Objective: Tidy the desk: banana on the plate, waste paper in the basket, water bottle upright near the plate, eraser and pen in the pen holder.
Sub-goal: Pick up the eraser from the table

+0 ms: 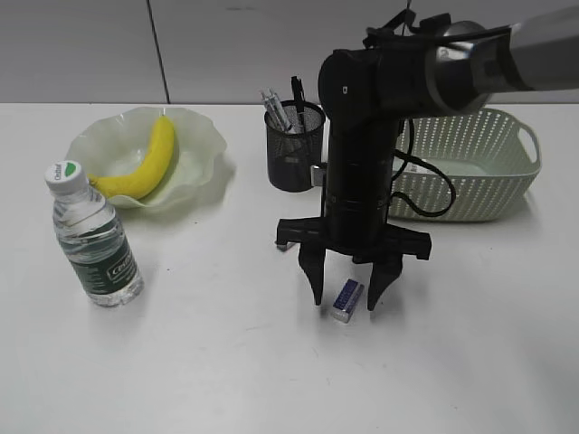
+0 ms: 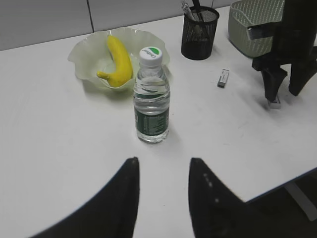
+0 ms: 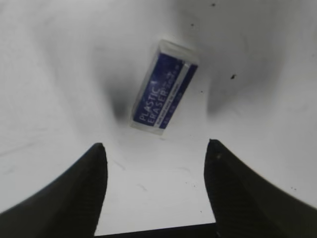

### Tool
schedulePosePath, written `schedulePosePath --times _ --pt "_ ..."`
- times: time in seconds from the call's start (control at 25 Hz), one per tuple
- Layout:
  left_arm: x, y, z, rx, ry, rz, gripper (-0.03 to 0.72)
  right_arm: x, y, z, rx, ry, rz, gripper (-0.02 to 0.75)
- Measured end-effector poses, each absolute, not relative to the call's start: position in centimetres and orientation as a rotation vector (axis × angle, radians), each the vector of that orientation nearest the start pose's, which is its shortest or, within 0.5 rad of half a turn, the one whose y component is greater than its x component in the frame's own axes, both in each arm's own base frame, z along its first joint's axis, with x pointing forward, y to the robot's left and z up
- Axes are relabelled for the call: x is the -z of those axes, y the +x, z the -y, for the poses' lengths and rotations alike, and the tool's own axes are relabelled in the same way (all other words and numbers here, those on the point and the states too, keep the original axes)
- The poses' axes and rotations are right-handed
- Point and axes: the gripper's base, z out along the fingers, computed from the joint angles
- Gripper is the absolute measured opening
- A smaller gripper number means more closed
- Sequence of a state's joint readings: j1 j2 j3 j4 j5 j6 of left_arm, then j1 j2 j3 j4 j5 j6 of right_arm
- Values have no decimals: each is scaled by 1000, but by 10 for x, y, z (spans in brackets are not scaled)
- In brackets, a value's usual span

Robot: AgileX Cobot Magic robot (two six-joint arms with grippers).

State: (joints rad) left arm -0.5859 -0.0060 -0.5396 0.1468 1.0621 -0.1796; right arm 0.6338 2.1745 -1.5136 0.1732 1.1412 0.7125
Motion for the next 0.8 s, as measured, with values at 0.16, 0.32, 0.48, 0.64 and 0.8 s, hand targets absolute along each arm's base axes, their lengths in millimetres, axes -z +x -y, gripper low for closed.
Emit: schedulePosePath --times 0.16,0.32,0.48,0.64,0.8 --pt "-289 -3 -16 318 394 -1967 255 -124 321 -251 -104 275 -3277 490" --pt "-289 -3 -16 318 394 -1967 255 -116 326 -246 -97 310 -3274 490" --pt "-289 -3 -16 318 394 -1967 255 -107 326 -243 -56 309 -3291 482" --pt "-289 -3 -16 318 394 -1967 255 -107 326 -243 -56 309 -3290 339" --pt "-289 -3 -16 317 394 -1967 255 -107 326 -243 -60 308 -3285 81"
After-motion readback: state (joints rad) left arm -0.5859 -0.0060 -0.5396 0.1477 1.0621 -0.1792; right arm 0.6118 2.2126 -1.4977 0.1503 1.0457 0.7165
